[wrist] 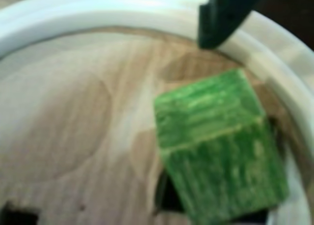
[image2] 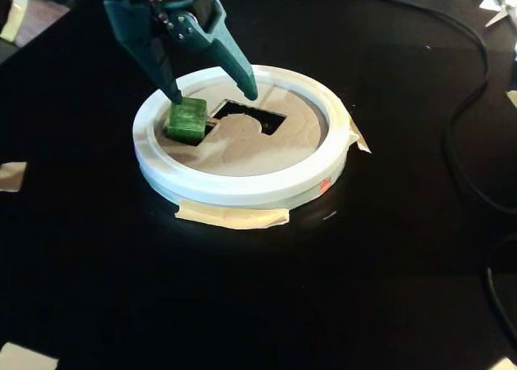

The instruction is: Pick up the square block and drop it in corresponding square shaped hole

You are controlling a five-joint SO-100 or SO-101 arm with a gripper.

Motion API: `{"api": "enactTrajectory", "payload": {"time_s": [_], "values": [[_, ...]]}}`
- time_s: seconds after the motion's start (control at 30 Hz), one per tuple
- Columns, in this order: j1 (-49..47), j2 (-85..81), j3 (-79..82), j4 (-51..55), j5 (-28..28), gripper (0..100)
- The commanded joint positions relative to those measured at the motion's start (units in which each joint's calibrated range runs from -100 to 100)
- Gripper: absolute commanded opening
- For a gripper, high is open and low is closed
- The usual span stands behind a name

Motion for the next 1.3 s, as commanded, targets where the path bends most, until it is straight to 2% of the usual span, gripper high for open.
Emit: {"api": "enactTrajectory", "payload": {"time_s": [0.0, 0.33, 0.73, 0.93, 1.27], "values": [[-2.26, -0.41, 1.13, -3.34, -0.88, 78], [-2.14, -0.41, 10.52, -14.28, -0.93, 78], [-2.51, -0.50, 11.70, -14.18, -0.98, 78], [-3.64, -0.32, 11.70, -17.90, -4.40, 78], [-6.76, 7.39, 11.61, -23.01, -4.93, 78]]}}
